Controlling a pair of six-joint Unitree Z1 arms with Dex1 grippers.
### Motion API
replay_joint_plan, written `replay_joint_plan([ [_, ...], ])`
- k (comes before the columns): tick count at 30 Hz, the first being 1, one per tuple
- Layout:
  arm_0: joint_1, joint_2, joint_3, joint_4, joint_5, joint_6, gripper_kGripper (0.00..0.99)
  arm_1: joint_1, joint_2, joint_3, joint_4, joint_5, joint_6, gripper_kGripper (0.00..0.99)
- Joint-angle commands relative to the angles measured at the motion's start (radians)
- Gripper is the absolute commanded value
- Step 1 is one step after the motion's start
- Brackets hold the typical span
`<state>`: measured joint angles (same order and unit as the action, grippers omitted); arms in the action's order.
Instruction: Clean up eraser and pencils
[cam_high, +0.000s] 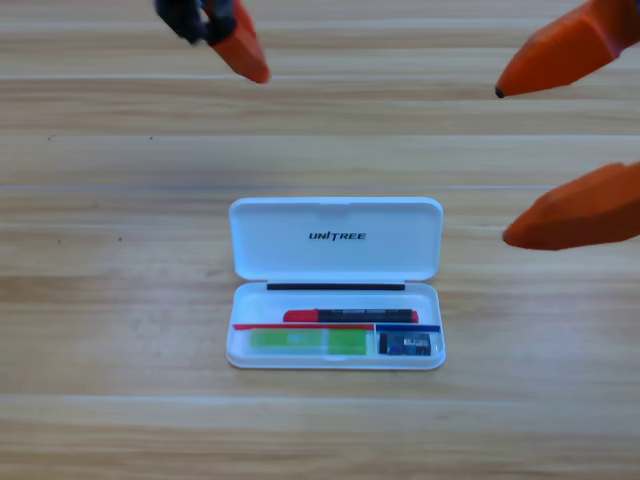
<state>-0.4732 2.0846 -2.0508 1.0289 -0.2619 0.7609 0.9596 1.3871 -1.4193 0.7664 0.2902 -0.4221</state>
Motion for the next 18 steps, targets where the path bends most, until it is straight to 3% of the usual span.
replay_joint_plan([
  [1,0.018,0.109,0.006,-0.035,-0.014,-0.003,0.261,-0.03,-0.017,0.083,-0.062,0.027,0.016,0.986],
  [2,0.018,0.117,0.008,-0.038,-0.016,0.002,0.216,-0.03,-0.016,0.088,-0.065,0.03,0.017,0.986],
  [4,0.019,0.13,0.011,-0.049,-0.016,0.008,0.035,-0.03,-0.013,0.092,-0.068,0.035,0.02,0.986],
  [5,0.022,0.135,0.014,-0.055,-0.017,0.009,0.0,-0.03,-0.013,0.095,-0.07,0.043,0.02,0.986],
  [9,0.039,0.137,0.054,-0.098,-0.034,0.005,0.0,-0.03,-0.017,0.095,-0.072,0.056,0.023,0.986],
  [18,0.11,0.132,0.215,-0.213,-0.174,0.005,0.0,-0.03,-0.016,0.108,-0.085,0.063,0.037,0.986],
])
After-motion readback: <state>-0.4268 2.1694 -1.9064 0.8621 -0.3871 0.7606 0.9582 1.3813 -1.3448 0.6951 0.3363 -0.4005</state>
